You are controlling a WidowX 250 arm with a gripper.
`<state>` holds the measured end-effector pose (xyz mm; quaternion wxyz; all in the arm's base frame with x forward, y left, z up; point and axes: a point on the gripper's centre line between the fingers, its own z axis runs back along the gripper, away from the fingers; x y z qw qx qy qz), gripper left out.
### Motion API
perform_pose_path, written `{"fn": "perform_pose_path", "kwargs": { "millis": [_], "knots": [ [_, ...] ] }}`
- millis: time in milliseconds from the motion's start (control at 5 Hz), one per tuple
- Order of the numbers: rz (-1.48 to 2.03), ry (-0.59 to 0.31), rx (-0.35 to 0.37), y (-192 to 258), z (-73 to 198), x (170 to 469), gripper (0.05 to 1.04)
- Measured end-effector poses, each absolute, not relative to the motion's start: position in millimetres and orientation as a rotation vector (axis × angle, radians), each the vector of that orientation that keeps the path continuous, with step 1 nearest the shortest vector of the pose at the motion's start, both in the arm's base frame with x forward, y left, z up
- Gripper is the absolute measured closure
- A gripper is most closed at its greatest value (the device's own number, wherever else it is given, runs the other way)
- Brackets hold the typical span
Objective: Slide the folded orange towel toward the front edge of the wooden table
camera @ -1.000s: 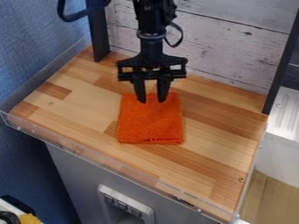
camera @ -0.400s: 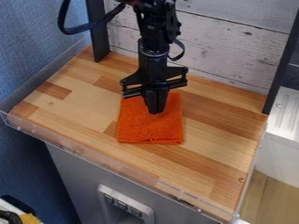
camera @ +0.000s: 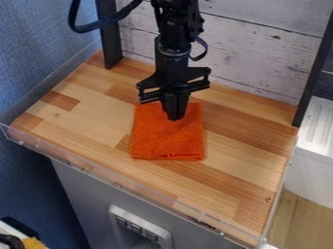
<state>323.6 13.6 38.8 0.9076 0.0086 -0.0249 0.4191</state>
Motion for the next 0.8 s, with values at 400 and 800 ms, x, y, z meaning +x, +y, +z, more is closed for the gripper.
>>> {"fn": "perform_pose_path", "kwargs": {
  "millis": [400,800],
  "knots": [
    [0.876,-0.006,0.048,17.1,31.7,323.1,1.022],
    [0.873,0.016,0.044,19.6,30.1,321.4,1.022]
  ]
}}
